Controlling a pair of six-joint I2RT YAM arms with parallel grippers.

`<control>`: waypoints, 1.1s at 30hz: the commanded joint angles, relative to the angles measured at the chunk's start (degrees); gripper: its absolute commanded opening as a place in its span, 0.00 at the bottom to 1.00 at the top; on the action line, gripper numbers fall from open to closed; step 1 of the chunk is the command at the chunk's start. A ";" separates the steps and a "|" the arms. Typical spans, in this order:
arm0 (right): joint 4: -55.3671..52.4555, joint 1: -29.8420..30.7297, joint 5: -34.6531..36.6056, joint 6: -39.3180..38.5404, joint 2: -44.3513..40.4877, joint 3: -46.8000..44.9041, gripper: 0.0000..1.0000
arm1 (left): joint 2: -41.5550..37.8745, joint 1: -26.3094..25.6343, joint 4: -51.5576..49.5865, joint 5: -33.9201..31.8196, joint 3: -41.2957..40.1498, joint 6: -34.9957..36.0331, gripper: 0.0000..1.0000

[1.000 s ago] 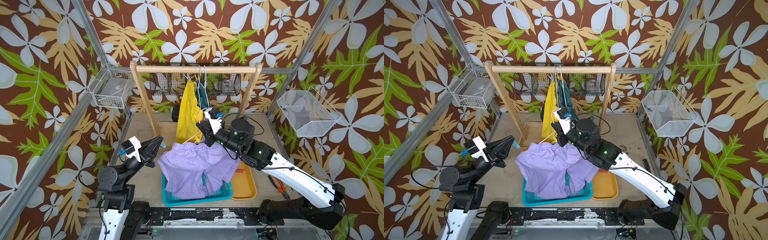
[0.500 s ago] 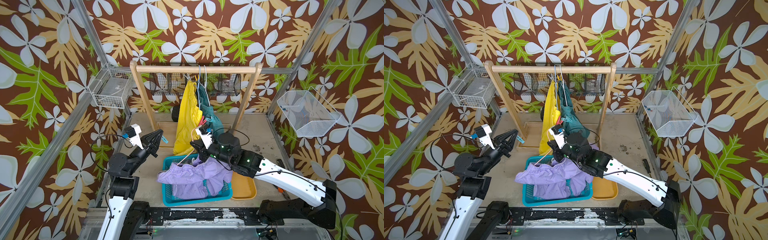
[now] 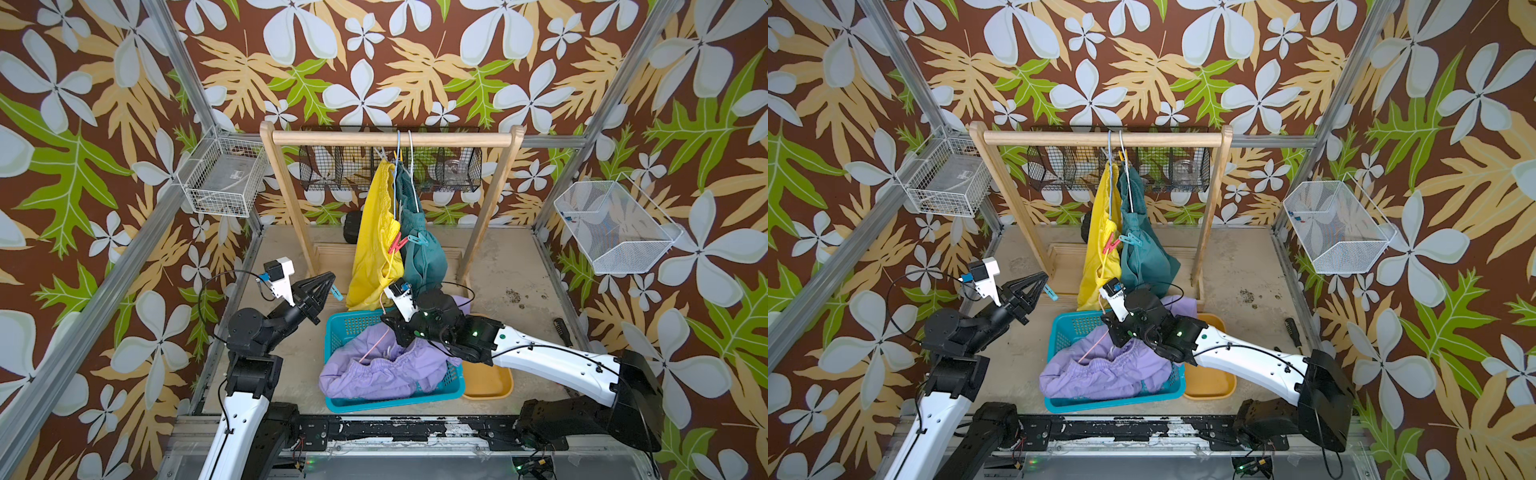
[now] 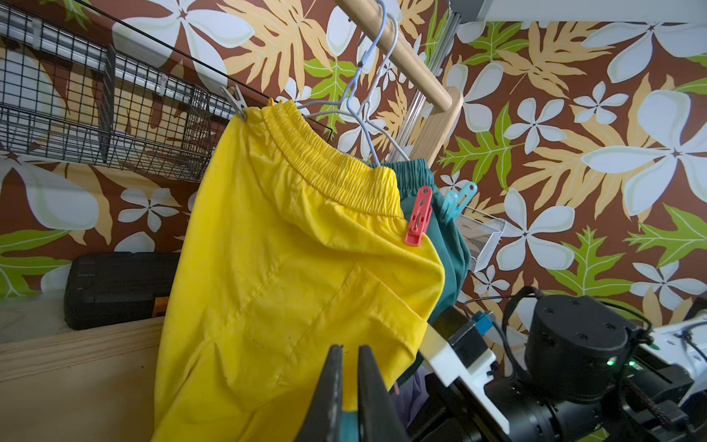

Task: Remove the clothespins securing shorts to the hanger
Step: Place the clothespin in the storage box.

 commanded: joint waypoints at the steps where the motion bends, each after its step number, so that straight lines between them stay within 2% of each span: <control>1: 5.35 0.02 -0.32 2.60 -0.21 -3.41 0.00 | -1.46 -0.01 1.63 2.35 -1.29 -0.96 0.00; 6: 9.94 0.02 -0.22 3.40 1.26 -6.71 0.00 | -2.11 -0.06 1.96 4.26 -2.23 -1.91 0.00; 12: 12.44 -0.02 -1.54 2.95 7.58 -4.53 0.00 | -1.60 -0.01 8.34 7.26 -4.13 -6.61 0.00; 13: 12.52 0.02 -1.71 2.75 9.09 -3.71 0.03 | -1.43 -0.01 10.68 8.13 -4.82 -8.27 0.00; 16: 11.38 0.02 -1.29 1.99 12.48 -1.56 0.33 | -0.81 -0.01 17.26 10.39 -6.82 -12.80 0.00; 18: 10.16 -0.06 -1.47 1.76 12.83 -0.78 0.44 | -0.77 -0.01 19.06 10.98 -7.44 -14.02 0.00; 20: 10.25 -0.07 -1.28 1.84 11.36 -1.22 0.56 | -0.88 0.00 19.15 11.12 -7.51 -13.76 0.00; 22: 9.80 -0.06 -1.54 1.79 8.81 -1.58 0.63 | -0.73 -0.01 19.52 11.33 -7.59 -13.51 0.00; 27: 7.34 -0.07 -5.94 0.99 -0.81 -3.67 0.70 | 0.89 -0.01 28.40 15.09 -9.14 -16.92 0.00; 33: 7.16 -0.50 -13.72 0.94 -16.13 -11.01 0.73 | 4.28 -0.01 48.63 21.33 -11.56 -25.71 0.00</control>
